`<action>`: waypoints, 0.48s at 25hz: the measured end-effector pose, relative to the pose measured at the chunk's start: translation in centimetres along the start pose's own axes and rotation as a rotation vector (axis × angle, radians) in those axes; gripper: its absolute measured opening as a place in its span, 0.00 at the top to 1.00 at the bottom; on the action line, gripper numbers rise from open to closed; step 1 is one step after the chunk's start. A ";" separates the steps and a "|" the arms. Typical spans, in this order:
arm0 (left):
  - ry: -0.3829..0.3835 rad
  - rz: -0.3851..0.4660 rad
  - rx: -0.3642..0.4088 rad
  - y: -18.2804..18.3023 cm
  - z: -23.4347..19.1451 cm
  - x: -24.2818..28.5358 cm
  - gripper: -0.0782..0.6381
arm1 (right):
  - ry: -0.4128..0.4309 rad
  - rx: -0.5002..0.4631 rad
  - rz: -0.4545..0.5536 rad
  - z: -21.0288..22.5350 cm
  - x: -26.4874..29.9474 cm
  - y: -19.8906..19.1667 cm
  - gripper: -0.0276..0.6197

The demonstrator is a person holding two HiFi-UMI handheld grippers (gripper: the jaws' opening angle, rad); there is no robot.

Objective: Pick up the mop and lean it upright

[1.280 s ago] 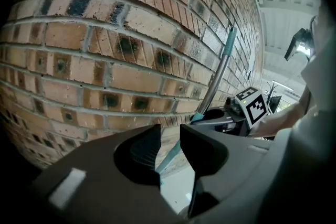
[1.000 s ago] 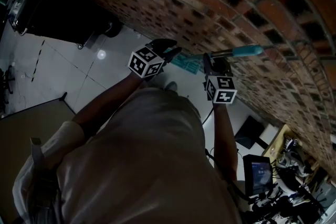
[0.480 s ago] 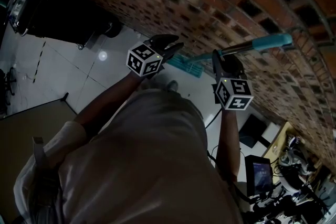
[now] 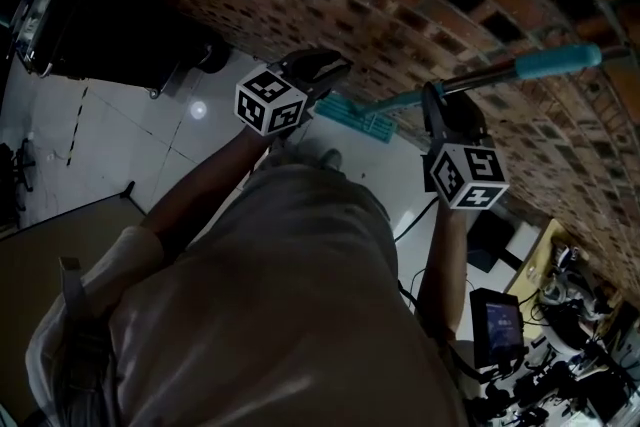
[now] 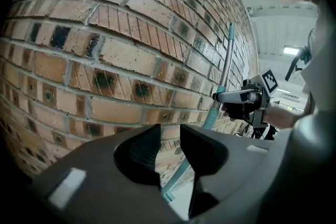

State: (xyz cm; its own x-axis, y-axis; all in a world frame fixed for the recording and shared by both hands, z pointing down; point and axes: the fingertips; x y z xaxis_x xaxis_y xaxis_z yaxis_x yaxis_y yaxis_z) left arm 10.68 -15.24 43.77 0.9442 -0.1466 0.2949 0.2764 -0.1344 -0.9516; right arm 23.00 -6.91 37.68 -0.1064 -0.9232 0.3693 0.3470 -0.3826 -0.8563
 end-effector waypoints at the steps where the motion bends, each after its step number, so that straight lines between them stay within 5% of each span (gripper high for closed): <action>1: 0.000 -0.003 0.007 0.1 -0.1 0.1 0.70 | -0.002 0.003 0.003 0.2 0.0 0.0 0.79; 12: -0.029 -0.040 0.032 -0.1 0.7 1.5 0.72 | -0.017 0.024 0.022 1.4 -0.7 0.0 0.79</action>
State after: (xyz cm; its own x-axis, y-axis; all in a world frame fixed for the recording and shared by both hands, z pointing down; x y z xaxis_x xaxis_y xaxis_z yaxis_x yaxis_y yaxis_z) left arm 12.24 -14.72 44.24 0.9371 -0.1133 0.3303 0.3189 -0.1077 -0.9417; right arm 24.42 -6.21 37.91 -0.0824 -0.9306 0.3565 0.3711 -0.3607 -0.8557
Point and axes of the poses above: the fingertips, and each gripper's own axes: x forward along the fingers, z to its right, y out of its top, and after that the axes turned 13 degrees about x, right-handed
